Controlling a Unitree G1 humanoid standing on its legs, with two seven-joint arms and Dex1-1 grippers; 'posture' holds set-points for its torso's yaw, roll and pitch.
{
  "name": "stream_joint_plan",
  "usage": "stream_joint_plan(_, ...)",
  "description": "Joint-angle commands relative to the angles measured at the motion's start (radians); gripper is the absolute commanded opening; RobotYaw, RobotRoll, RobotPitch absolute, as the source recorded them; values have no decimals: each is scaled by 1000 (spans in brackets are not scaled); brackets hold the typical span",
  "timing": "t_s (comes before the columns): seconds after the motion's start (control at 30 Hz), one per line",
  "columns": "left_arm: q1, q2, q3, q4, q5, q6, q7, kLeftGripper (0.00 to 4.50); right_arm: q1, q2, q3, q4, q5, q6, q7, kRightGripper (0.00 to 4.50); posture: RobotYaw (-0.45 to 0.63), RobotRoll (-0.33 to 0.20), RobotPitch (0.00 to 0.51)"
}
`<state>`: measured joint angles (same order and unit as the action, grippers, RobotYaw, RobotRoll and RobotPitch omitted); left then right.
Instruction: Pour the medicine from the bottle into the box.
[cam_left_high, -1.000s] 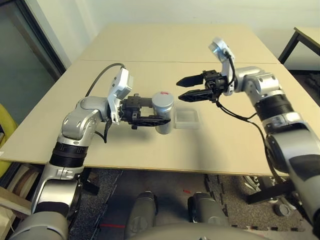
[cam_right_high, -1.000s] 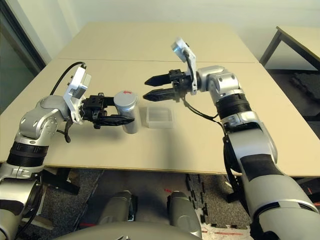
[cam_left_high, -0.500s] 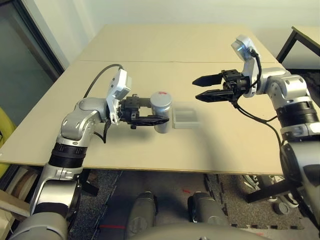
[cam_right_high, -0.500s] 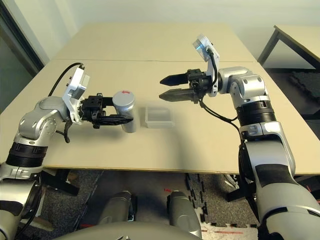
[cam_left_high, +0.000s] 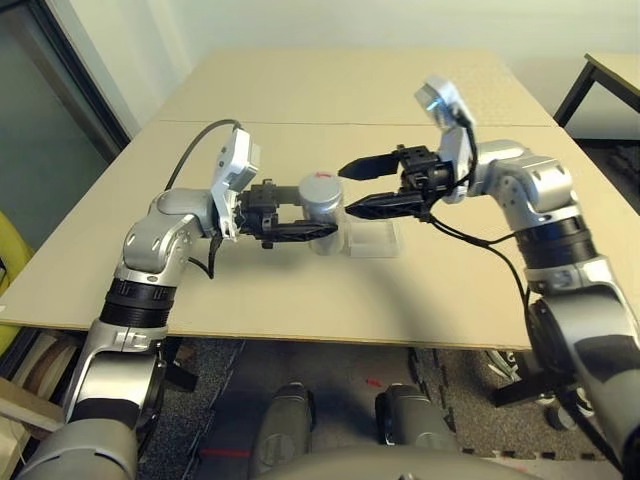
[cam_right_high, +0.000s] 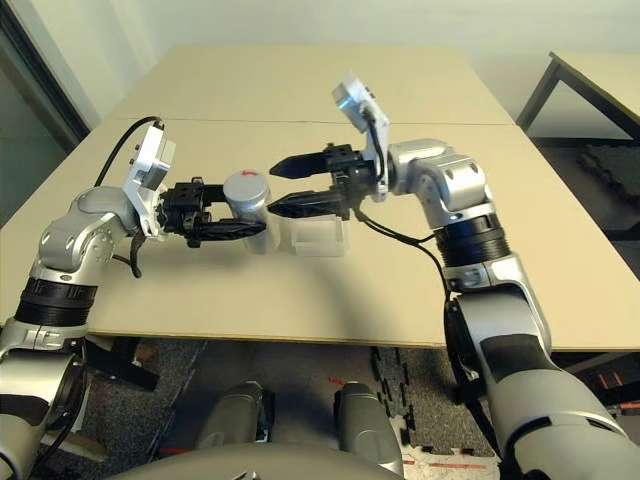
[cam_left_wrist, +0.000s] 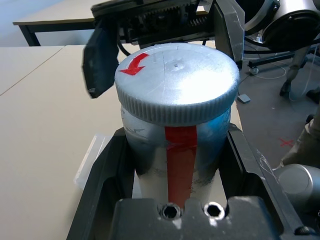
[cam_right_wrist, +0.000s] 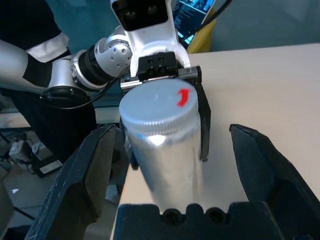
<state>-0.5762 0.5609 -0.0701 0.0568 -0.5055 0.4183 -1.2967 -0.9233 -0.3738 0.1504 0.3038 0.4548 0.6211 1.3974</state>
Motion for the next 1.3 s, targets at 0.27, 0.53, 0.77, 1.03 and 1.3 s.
stream_joint_plan(0.27,-19,-13,-2,45,20,-24,17,2541,-37,47,27,10,-9,-20,3,4500,35,0,0)
stream_joint_plan(0.53,-29,-27,-5,71,26,-36,20,2541,-39,77,46,-8,-5,-16,-7,4500,25,0,0)
stream_joint_plan(0.77,-30,-37,-10,71,26,-37,16,2541,-61,111,66,32,-37,-56,-15,4500,29,0,0)
stream_joint_plan(1.03,-17,-34,-17,44,21,-27,13,2541,-93,142,66,108,-62,-99,-17,4500,37,0,0)
stream_joint_plan(1.3,3,-27,-18,-1,8,-5,13,2541,-136,144,33,238,-85,-161,-29,4500,44,0,0)
